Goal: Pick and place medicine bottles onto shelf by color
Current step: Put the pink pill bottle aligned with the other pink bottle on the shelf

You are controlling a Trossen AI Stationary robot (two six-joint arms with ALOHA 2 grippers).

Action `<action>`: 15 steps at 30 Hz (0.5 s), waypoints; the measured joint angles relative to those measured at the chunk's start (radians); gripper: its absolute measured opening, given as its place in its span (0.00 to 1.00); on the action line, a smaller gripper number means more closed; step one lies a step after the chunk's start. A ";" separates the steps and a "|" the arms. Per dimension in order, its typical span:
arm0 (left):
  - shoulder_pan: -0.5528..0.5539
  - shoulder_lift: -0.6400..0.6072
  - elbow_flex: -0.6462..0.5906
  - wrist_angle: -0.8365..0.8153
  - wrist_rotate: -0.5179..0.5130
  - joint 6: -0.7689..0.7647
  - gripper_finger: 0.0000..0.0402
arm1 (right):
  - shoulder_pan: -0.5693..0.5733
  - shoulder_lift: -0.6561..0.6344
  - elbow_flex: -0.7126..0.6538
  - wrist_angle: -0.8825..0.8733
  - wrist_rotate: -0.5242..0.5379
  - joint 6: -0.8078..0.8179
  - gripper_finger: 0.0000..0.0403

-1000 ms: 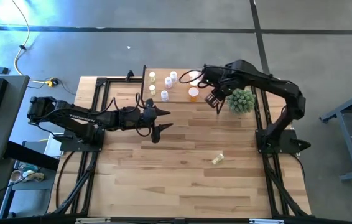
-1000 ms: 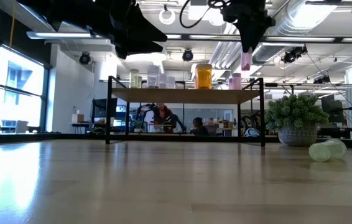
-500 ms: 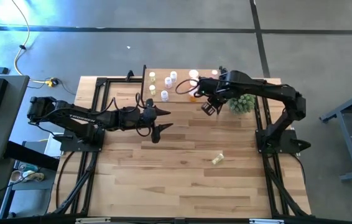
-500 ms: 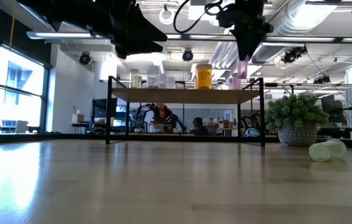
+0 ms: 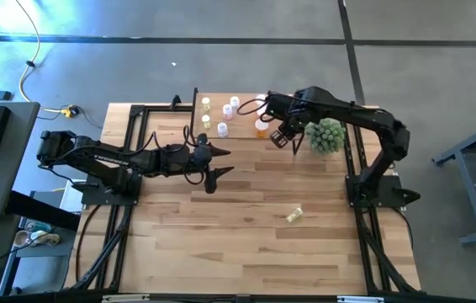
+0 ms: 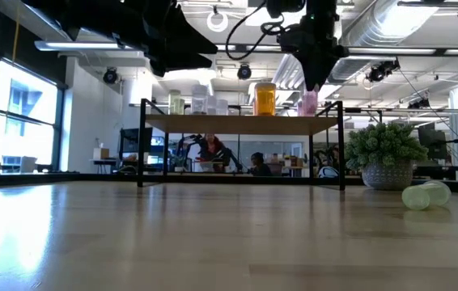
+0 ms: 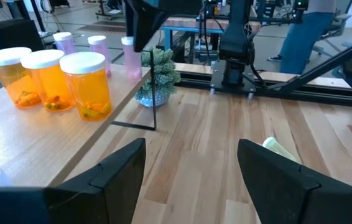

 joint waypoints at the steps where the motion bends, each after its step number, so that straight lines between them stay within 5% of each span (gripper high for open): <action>1: 0.000 0.000 0.000 0.000 0.000 0.000 0.61 | -0.004 0.003 0.000 -0.010 -0.002 0.001 0.25; 15: 0.001 0.000 0.000 0.000 -0.007 0.001 0.61 | -0.039 0.032 0.003 -0.007 0.022 -0.009 0.25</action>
